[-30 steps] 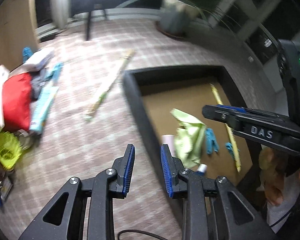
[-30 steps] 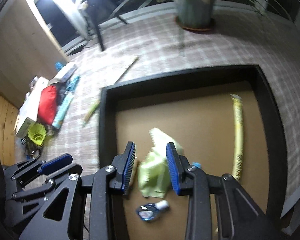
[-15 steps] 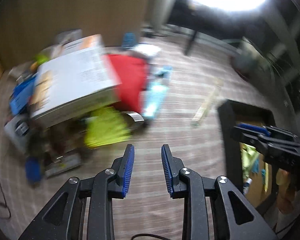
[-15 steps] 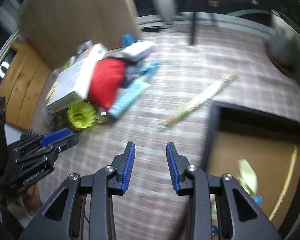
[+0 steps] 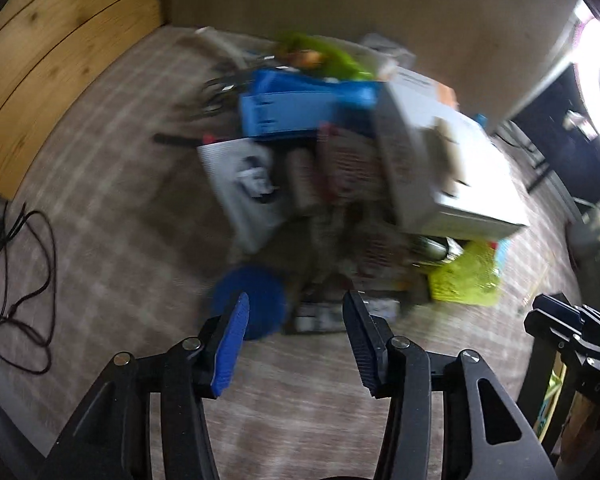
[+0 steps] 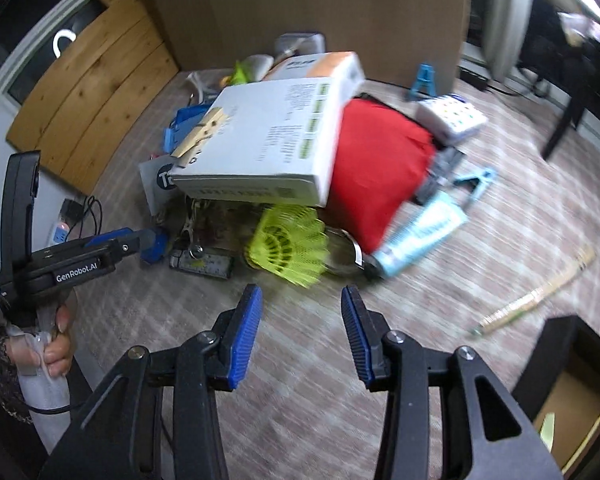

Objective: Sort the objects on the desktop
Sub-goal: 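Grasp the blue round lid with the left gripper while the right gripper grasps the yellow shuttlecock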

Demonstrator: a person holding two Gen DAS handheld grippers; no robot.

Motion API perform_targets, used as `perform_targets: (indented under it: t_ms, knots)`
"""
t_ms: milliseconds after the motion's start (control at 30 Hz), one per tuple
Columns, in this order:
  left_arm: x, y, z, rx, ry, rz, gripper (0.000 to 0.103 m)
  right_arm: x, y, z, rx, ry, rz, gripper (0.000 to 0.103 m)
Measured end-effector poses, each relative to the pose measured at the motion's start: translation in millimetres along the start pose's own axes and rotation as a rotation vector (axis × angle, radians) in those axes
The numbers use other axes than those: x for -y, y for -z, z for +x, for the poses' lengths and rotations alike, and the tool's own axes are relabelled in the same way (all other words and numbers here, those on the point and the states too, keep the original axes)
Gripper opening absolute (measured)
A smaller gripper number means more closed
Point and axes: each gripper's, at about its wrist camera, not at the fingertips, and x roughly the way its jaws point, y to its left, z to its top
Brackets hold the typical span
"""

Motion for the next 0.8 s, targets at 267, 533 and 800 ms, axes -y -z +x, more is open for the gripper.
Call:
perform_targets:
  t_ms: [267,533,800]
  knots:
    - [-27,2,19,-0.049,0.025,-0.075,0.048,-19,-17,34,-0.039,0.022,-0.048,0.041]
    - [-35,2,36,-0.085,0.04,-0.121,0.052,-25,-23,59,-0.06,0.011,-0.04,0.041]
    - [-34,4,46,-0.093,0.049,-0.126,0.053,-29,-23,73,-0.079,0.002,-0.025,0.037]
